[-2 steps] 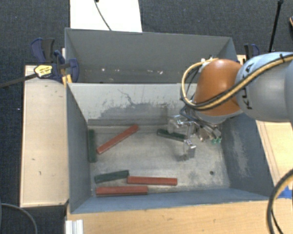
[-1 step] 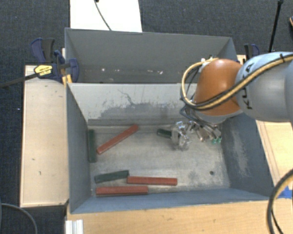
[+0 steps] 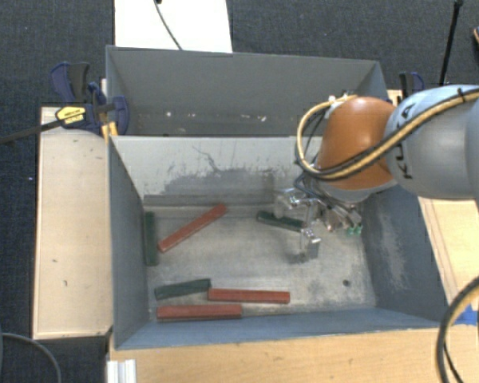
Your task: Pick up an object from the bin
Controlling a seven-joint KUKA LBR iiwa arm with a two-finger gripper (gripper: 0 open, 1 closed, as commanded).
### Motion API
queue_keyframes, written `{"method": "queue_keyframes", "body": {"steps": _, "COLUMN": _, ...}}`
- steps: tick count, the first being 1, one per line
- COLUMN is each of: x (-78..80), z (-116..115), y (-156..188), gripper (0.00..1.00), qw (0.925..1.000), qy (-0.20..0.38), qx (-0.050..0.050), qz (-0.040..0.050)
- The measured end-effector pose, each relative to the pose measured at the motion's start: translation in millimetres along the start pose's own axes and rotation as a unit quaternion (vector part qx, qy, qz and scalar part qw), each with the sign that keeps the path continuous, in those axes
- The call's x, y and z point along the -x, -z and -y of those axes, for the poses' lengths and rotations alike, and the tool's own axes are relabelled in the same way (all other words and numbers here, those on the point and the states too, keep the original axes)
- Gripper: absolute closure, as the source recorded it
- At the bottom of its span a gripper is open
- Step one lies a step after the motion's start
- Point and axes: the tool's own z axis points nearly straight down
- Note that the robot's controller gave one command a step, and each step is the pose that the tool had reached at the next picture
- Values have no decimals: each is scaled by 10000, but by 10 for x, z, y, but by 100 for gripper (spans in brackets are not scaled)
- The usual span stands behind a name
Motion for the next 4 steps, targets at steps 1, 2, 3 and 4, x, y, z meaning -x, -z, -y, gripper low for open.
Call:
{"method": "queue_keyframes", "body": {"steps": 1, "x": 3, "z": 0, "y": 3, "gripper": 100, "qw": 10000, "qy": 2, "qx": -1, "qz": 4}}
{"method": "queue_keyframes", "body": {"steps": 2, "x": 0, "z": 0, "y": 0, "gripper": 0, "qw": 10000, "qy": 4, "qx": 0, "qz": 0}}
{"method": "queue_keyframes", "body": {"steps": 3, "x": 3, "z": 0, "y": 3, "gripper": 100, "qw": 10000, "qy": 5, "qx": 0, "qz": 5}}
{"method": "queue_keyframes", "body": {"steps": 4, "x": 0, "z": -1, "y": 0, "gripper": 0, "qw": 10000, "qy": 6, "qx": 0, "qz": 0}}
